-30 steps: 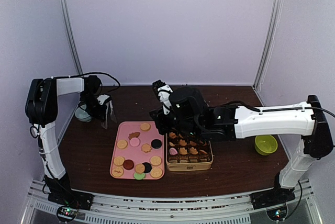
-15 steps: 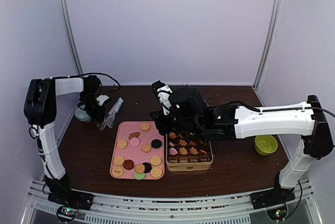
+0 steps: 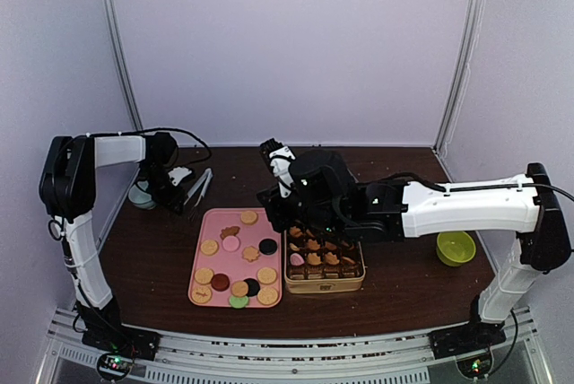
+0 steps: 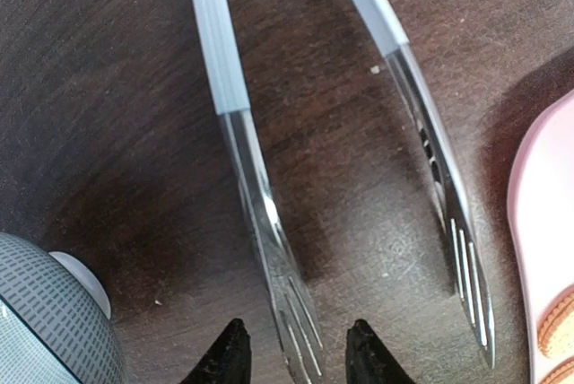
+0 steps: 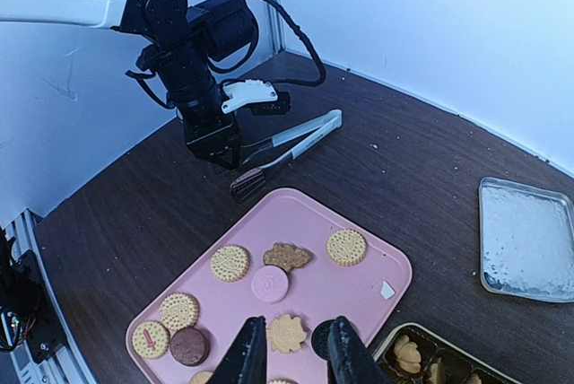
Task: Pack the cookies
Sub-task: Pick up the clamp at the center of the board, then pass from the left arm to the right
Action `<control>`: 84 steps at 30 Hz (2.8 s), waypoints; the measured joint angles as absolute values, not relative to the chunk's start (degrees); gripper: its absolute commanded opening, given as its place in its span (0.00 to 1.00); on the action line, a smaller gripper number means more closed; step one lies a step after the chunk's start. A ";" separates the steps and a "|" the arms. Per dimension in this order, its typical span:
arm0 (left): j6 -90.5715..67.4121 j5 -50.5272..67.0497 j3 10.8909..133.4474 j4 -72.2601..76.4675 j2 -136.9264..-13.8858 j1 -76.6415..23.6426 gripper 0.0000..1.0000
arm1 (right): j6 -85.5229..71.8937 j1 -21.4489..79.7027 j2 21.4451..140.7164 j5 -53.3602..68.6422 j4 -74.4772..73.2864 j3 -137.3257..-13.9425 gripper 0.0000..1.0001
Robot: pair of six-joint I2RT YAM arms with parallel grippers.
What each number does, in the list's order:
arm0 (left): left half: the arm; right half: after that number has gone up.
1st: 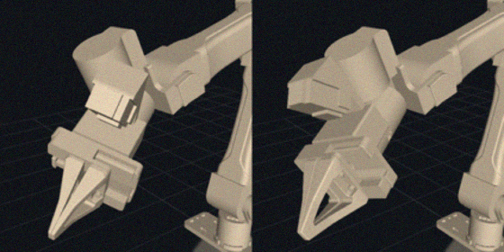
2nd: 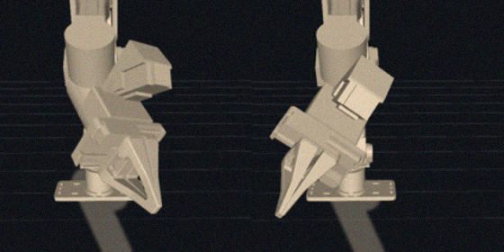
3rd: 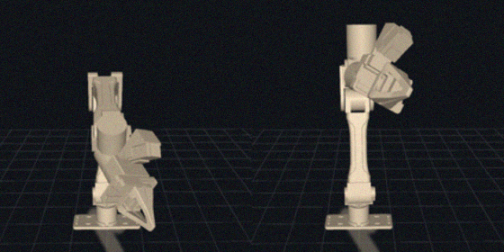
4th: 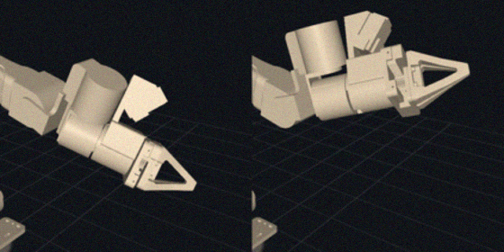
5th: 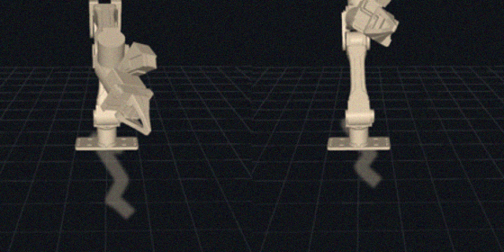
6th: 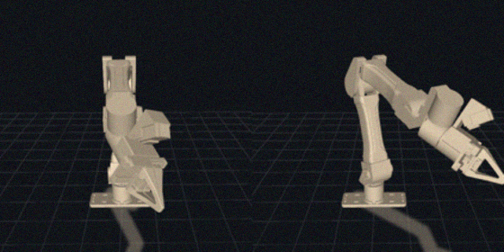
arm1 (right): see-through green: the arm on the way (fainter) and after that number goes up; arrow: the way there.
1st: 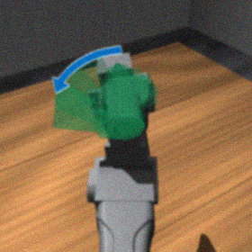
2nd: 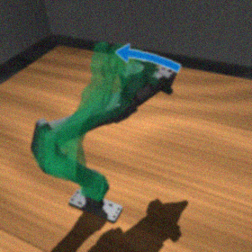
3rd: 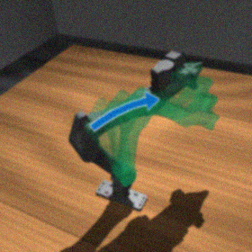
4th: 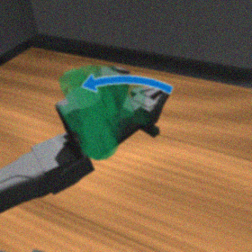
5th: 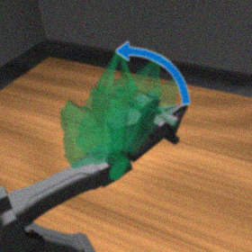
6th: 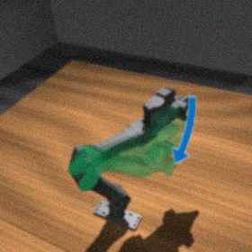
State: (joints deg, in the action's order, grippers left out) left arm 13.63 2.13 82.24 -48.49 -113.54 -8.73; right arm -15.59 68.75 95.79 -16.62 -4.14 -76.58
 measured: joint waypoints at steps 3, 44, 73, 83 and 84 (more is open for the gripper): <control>13.56 1.91 82.24 -48.47 -113.58 -8.73 0.20 | -15.62 68.75 95.79 -16.62 -4.14 -76.58 0.25; 52.18 62.48 92.84 -92.44 -93.32 -14.74 0.00 | -37.58 53.84 96.29 32.91 34.04 -69.91 0.86; 55.66 60.55 91.22 -93.60 -93.97 -18.04 0.00 | -45.10 50.28 103.90 57.25 31.94 -81.54 0.60; 55.55 59.51 91.20 -93.54 -94.11 -18.24 0.00 | -44.99 50.37 104.92 59.07 29.26 -83.13 0.50; 55.40 59.46 91.20 -93.54 -94.11 -18.33 0.00 | -45.01 50.37 104.95 59.09 29.26 -83.15 0.49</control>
State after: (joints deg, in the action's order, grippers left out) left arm 55.40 59.46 91.20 -93.54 -94.11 -18.33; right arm -45.01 50.37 104.95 59.09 29.26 -83.15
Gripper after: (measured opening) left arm 0.008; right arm 0.521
